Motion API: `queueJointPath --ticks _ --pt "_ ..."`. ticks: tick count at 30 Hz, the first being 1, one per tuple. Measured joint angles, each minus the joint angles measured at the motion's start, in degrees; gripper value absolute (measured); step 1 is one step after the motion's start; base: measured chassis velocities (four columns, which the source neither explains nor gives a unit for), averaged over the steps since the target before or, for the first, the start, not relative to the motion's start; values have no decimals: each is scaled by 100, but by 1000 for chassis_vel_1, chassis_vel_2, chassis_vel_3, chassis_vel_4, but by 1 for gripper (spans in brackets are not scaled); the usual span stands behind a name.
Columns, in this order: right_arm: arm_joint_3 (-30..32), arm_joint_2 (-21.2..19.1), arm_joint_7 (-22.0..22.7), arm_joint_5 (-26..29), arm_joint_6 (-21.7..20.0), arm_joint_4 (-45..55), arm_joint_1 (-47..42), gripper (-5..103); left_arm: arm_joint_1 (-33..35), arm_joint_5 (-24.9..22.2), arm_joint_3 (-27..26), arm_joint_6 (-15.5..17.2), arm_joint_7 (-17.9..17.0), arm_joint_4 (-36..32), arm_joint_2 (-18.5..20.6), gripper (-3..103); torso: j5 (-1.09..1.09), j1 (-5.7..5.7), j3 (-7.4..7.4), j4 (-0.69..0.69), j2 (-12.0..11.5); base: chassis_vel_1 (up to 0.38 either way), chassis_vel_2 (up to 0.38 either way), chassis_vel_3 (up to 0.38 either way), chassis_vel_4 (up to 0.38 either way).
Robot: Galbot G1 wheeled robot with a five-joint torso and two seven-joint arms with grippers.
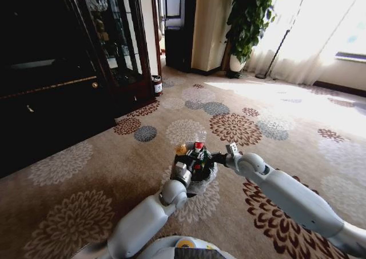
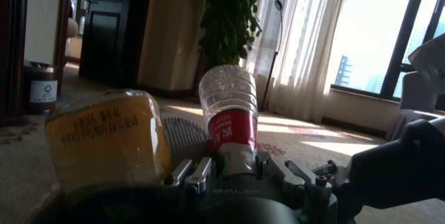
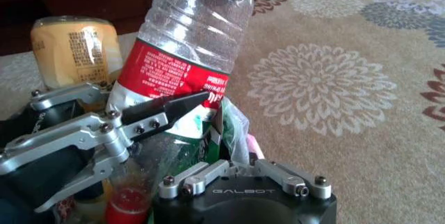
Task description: Pick up the trash from the ground and place it into the trash bin.
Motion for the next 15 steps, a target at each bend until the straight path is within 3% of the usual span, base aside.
queueJointPath --ticks 7,11,13,15 --pt "9 -61 7 36 2 17 64 1 64 13 -3 2 17 108 -48 29 0 0 0 -3 0 0 0 0 0" --pt "27 -59 4 15 84 -39 79 1 40 61 59 192 63 -3 -17 27 2 0 0 -2 0 0 0 0 0" --pt "36 -35 -3 -38 131 -92 81 1 2 103 152 233 88 -61 10 38 0 0 0 -2 0 0 0 0 0" --pt "36 -27 -8 -51 134 -111 81 1 -1 104 176 243 83 -76 12 38 0 0 0 -2 0 0 0 0 0"
